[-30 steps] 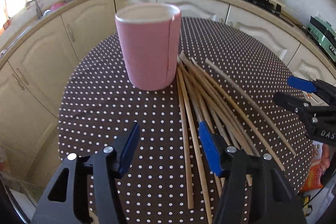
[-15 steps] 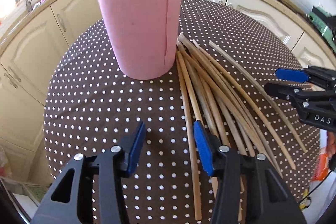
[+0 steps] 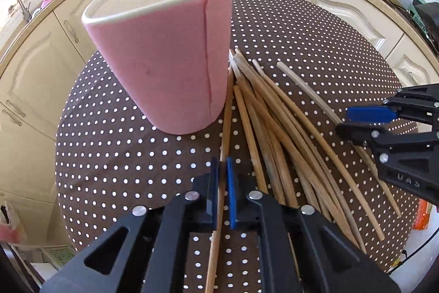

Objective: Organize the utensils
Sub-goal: 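Lower the right gripper onto one wooden chopstick and close on it, then lift the chopstick with the right gripper and lower it into the pink cup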

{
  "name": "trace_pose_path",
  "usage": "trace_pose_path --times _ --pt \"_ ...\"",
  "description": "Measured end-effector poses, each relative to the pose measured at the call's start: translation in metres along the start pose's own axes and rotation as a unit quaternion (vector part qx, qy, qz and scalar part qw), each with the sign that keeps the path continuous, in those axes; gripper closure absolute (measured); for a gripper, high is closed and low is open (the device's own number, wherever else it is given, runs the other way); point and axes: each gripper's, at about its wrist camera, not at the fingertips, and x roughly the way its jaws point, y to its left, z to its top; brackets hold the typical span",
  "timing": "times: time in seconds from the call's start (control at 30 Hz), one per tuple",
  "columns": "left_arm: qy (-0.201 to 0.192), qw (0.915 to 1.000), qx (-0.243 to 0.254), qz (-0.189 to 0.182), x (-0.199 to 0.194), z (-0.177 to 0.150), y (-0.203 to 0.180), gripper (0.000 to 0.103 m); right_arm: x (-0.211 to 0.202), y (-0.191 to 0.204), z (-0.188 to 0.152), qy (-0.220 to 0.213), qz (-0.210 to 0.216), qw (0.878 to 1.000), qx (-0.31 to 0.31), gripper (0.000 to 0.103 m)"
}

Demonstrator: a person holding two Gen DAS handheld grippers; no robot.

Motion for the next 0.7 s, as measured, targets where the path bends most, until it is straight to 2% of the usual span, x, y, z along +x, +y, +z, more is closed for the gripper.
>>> trace_pose_path --times 0.03,0.07,0.23,0.4,0.6,0.7 --pt "-0.002 1.0 0.0 -0.001 0.001 0.002 0.0 0.097 0.001 -0.001 0.004 0.002 -0.001 1.0 0.001 0.088" --pt "-0.006 1.0 -0.001 -0.008 0.001 0.002 -0.001 0.097 0.002 -0.003 0.007 0.001 0.007 1.0 0.006 0.096" --pt "-0.04 0.9985 -0.015 -0.033 -0.009 -0.013 -0.004 0.097 -0.003 -0.016 0.001 -0.032 0.041 0.998 0.033 0.096" --pt "-0.102 0.993 -0.007 -0.06 -0.046 -0.024 -0.011 0.098 -0.033 -0.029 -0.01 -0.101 0.079 0.99 0.06 0.096" --pt "-0.203 0.974 0.002 -0.101 -0.112 -0.033 -0.009 0.097 -0.083 -0.035 -0.012 -0.198 0.116 0.971 0.072 0.096" --pt "-0.267 0.9572 -0.008 -0.111 -0.143 -0.03 -0.004 0.097 -0.114 -0.019 -0.012 -0.259 0.13 0.955 0.071 0.096"
